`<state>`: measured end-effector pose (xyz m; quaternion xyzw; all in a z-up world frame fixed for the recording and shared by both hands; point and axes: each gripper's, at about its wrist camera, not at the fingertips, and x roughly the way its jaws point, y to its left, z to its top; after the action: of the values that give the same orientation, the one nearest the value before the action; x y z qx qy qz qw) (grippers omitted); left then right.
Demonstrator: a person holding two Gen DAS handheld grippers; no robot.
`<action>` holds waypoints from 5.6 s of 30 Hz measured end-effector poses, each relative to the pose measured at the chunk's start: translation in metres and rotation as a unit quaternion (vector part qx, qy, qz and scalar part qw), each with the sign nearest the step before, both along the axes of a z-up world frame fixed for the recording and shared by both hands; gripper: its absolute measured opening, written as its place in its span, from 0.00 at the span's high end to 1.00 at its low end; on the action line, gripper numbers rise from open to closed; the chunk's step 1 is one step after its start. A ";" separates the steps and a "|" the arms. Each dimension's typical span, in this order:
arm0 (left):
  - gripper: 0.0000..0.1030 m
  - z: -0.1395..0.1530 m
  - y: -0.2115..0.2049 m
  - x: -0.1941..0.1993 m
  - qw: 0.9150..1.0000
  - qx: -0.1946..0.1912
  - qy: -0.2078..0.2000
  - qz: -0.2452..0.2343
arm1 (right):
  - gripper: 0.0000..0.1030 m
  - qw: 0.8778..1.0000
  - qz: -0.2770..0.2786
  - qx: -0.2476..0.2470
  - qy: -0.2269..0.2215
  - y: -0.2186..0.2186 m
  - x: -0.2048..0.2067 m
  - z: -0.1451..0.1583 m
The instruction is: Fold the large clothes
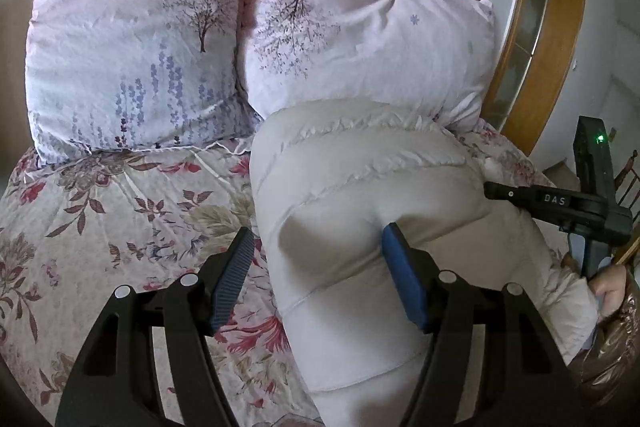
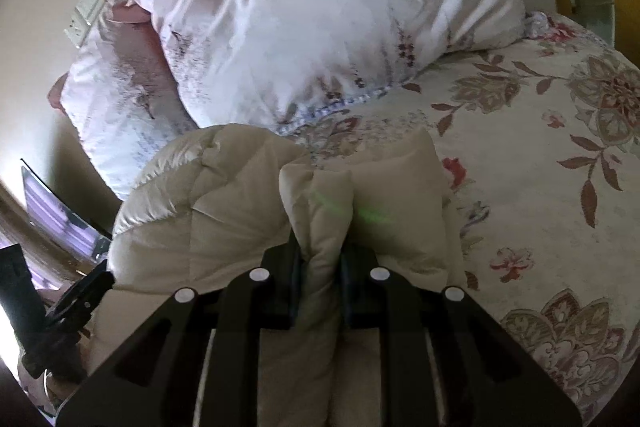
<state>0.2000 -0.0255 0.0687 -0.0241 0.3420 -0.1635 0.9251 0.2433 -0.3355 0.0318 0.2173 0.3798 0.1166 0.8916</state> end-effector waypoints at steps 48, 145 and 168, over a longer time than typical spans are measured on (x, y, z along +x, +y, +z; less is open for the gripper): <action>0.32 -0.009 -0.014 -0.004 0.999 0.013 0.004 -0.034 | 0.93 0.999 0.016 -0.006 0.051 -0.024 -0.052 -0.034; 0.15 0.014 -0.021 -0.047 0.987 -0.073 -0.007 -0.143 | 0.03 0.998 0.049 -0.038 0.000 -0.021 -0.128 0.003; 0.13 -0.053 0.010 0.048 0.957 -0.214 0.175 -0.092 | 0.02 0.964 0.100 0.196 0.151 -0.047 -0.003 -0.055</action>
<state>0.2478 -0.0156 0.0158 -0.2178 0.4561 -0.3108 0.8049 0.2402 -0.3823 -0.0236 0.3641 0.4997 0.2427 0.7475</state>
